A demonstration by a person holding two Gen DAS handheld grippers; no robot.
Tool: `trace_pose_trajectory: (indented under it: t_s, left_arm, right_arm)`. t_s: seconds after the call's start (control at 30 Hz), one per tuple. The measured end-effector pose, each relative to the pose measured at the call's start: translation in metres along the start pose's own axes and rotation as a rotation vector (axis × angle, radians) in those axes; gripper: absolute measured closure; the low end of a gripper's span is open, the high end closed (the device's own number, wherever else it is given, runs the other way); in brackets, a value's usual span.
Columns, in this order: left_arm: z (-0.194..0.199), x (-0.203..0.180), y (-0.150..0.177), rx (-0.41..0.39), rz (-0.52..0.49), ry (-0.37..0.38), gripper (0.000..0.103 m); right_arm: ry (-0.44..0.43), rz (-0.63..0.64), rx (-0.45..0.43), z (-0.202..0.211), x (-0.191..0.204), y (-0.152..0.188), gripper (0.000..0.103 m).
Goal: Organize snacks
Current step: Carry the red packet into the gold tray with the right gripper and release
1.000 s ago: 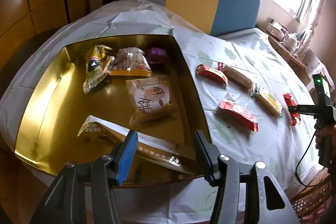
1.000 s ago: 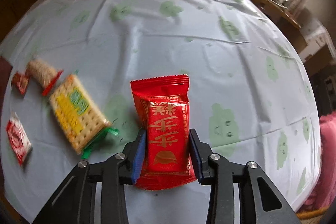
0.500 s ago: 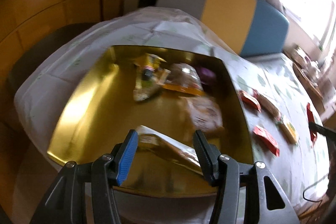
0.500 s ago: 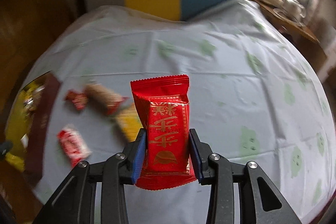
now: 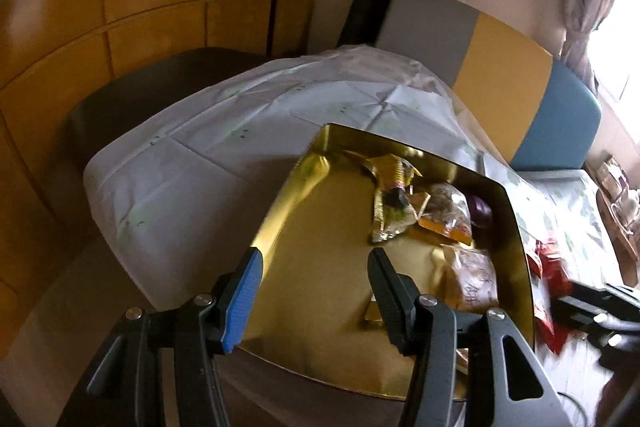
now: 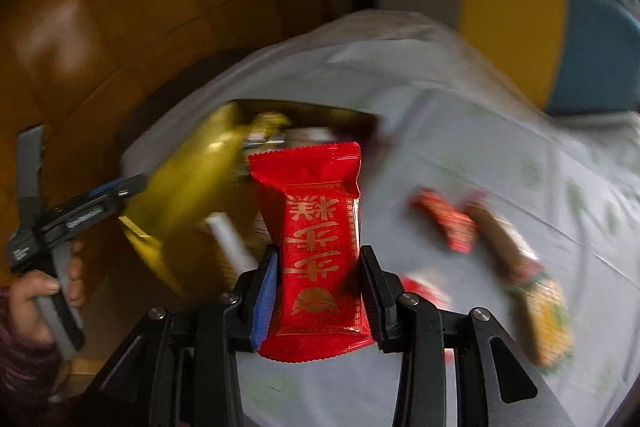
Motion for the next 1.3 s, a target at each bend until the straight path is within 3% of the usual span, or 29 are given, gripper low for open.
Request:
trace_pose_trajectory:
  t_s: [0.07, 0.2, 0.3, 0.67, 0.77, 0.8, 0.83, 0.9, 1.13, 1.3]
  left_arm:
    - [0.000, 0.003, 0.001, 0.004, 0.004, -0.002, 0.047]
    - [-0.004, 0.005, 0.007, 0.019, 0.001, -0.001, 0.047]
    - [-0.008, 0.003, 0.012, 0.035, -0.005, 0.006, 0.047]
    - [-0.004, -0.024, 0.017, 0.035, -0.070, 0.038, 0.047]
    - [0.002, -0.025, 0.017, 0.020, -0.080, 0.034, 0.047]
    - [0.002, -0.025, 0.017, 0.020, -0.084, 0.028, 0.047]
    - [0.003, -0.024, 0.017, 0.024, -0.085, 0.024, 0.047]
    - [0.003, -0.024, 0.018, 0.029, -0.082, 0.025, 0.047]
    - [0.005, -0.037, 0.021, 0.031, -0.111, 0.044, 0.047]
    - [0.006, -0.051, 0.025, 0.037, -0.142, 0.061, 0.047]
  right_arm:
    - [-0.046, 0.053, 0.009, -0.019, 0.027, -0.005, 0.063]
    - [-0.139, 0.155, 0.108, -0.068, 0.069, 0.003, 0.061]
    - [-0.092, 0.228, 0.173, -0.095, 0.082, 0.020, 0.058]
    - [-0.132, 0.115, 0.117, -0.073, 0.063, 0.021, 0.051]
    - [-0.121, 0.148, 0.157, -0.078, 0.071, 0.028, 0.051]
    - [-0.107, 0.159, 0.163, -0.081, 0.073, 0.030, 0.054]
    - [-0.100, 0.169, 0.166, -0.083, 0.074, 0.031, 0.069]
    - [-0.080, 0.191, 0.186, -0.091, 0.079, 0.032, 0.088]
    - [-0.115, 0.177, 0.157, -0.081, 0.075, 0.028, 0.088]
    - [-0.066, 0.170, 0.108, -0.059, 0.065, 0.030, 0.083]
Point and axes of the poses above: each gripper's, at about its wrist camera, not at the fingertips, and z roughly against the way its jaws point, x to its left, y to its underside, the point moved 6 cm from there along -z, roughly the way its jaws point, and after that the axes turned 2 degrees about x, right-handed, at the moved point
